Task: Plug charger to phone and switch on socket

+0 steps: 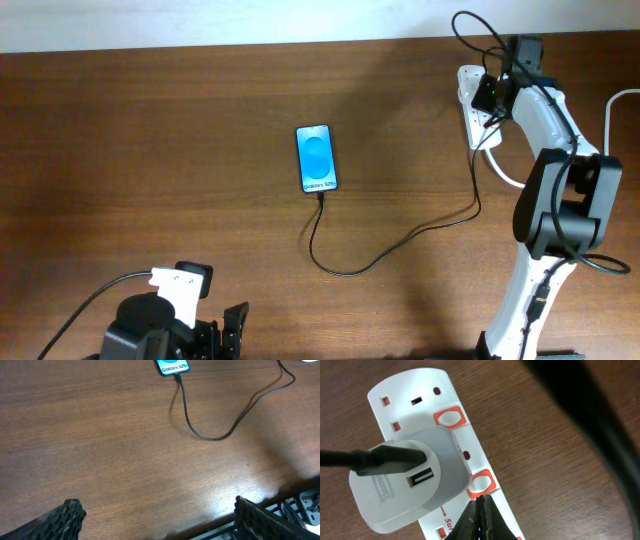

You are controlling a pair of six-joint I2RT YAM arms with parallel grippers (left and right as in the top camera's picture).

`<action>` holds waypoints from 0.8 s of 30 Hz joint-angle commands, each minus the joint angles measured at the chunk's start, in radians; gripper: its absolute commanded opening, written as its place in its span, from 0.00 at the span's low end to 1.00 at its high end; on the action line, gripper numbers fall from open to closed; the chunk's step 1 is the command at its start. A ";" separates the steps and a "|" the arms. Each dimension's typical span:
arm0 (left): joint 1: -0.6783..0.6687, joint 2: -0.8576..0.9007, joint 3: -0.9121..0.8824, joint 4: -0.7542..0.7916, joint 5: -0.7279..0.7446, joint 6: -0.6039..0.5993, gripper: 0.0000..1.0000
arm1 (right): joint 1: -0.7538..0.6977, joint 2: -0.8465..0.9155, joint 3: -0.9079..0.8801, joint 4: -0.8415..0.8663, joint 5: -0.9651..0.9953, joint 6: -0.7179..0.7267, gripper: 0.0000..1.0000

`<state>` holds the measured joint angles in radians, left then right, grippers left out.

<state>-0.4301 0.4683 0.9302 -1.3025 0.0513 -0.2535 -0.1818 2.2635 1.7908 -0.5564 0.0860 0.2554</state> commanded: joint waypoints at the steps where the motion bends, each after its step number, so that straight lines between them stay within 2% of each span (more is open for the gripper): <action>1: -0.002 -0.003 0.000 -0.001 -0.004 0.008 0.99 | -0.013 0.018 -0.007 0.007 -0.003 -0.052 0.04; 24: -0.002 -0.003 0.000 -0.001 -0.004 0.009 0.99 | -0.014 0.051 -0.008 0.082 -0.060 -0.068 0.04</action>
<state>-0.4301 0.4683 0.9298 -1.3025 0.0513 -0.2535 -0.1967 2.2959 1.7882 -0.4915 0.0444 0.1982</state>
